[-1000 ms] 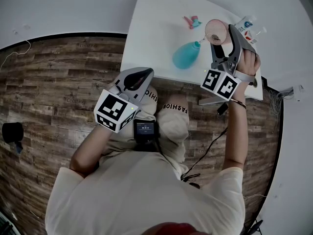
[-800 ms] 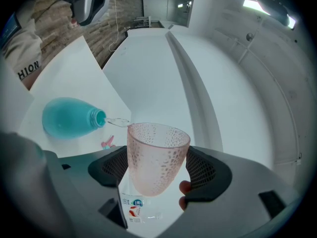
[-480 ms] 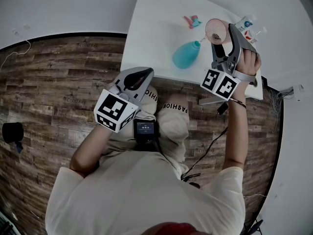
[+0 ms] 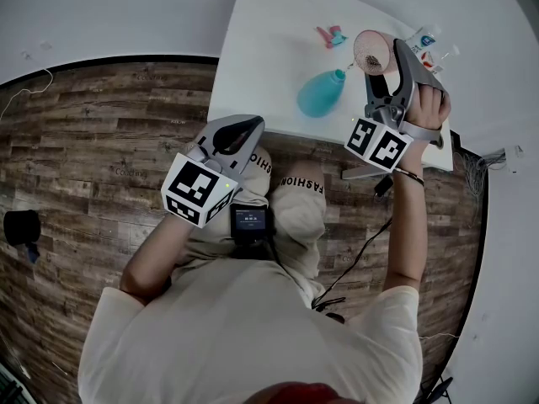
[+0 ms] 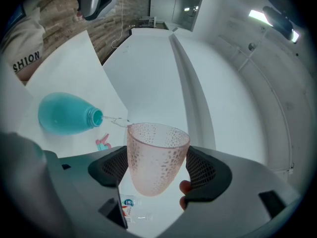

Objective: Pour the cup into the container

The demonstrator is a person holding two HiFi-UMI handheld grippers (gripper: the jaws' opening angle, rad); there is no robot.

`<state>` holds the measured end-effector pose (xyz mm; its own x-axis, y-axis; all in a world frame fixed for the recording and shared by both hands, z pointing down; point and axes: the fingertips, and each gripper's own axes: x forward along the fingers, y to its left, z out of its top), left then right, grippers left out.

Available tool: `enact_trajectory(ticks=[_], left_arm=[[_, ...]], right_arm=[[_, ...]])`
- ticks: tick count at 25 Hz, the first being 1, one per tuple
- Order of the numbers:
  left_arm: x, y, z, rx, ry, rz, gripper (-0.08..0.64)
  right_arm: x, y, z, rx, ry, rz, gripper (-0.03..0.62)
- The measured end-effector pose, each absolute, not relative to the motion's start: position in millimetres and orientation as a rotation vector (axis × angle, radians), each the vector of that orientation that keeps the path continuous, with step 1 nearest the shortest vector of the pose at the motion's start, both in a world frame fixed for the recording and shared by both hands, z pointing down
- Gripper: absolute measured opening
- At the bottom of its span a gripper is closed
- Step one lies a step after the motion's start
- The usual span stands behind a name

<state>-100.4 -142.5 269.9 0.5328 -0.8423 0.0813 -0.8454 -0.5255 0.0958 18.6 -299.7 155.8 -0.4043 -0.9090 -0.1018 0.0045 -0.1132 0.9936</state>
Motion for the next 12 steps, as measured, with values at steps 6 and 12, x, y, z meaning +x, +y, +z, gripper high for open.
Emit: enact_trajectory(ticks=[6, 12], left_arm=[[-100.3, -142.1, 270.0, 2.641, -1.460, 0.036, 0.012], [-100.7, -142.1, 270.3, 2.638, -1.458, 0.035, 0.012]], right_arm=[[18.5, -299.2, 153.7, 1.047, -1.413, -1.628, 0.370], [18.3, -298.6, 152.1, 1.047, -1.390, -1.648, 0.370]])
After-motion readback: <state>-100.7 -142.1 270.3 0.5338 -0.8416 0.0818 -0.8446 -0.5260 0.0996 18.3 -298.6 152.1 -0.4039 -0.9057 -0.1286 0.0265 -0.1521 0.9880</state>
